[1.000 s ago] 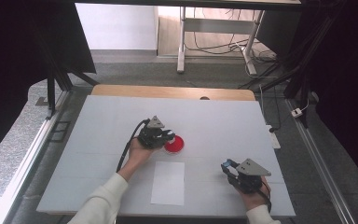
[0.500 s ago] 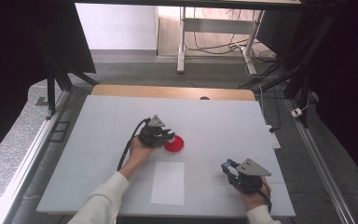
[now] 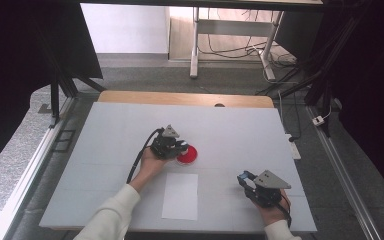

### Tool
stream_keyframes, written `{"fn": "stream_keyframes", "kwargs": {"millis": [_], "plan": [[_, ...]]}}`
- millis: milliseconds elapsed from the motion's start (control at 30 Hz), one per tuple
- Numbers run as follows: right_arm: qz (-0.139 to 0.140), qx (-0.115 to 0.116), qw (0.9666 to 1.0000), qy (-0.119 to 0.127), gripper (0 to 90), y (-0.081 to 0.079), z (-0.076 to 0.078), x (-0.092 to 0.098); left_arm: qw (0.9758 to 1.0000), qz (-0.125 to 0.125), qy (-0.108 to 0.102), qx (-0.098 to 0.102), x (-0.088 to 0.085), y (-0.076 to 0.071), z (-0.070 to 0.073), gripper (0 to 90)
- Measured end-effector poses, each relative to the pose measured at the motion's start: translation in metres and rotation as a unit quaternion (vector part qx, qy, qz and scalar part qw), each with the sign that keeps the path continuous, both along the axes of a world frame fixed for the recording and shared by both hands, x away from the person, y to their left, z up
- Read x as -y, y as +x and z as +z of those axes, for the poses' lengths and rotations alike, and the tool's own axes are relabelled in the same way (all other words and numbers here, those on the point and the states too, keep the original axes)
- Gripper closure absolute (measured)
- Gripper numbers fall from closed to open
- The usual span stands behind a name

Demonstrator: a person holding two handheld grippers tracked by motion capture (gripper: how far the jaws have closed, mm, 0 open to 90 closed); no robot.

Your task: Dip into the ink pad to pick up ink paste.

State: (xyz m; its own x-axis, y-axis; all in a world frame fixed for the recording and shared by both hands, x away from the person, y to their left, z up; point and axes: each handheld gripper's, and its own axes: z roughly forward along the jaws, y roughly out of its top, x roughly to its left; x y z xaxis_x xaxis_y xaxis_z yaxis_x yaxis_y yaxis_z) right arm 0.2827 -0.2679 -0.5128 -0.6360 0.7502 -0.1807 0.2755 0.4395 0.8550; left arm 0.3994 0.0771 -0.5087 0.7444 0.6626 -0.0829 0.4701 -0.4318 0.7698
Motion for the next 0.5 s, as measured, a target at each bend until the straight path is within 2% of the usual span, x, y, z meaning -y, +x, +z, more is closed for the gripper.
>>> {"fn": "stream_keyframes", "kwargs": {"millis": [100,500], "plan": [[0.000,0.000,1.0000,0.000,64.9,-0.0003,0.0000,-0.0005,1.0000,-0.001,0.009,0.001,0.0018,0.0002,-0.0017,75.3],[0.001,-0.001,1.0000,0.001,64.9,-0.0006,0.0002,-0.0005,1.0000,0.000,0.007,0.000,0.0016,0.0002,-0.0020,75.4]]}}
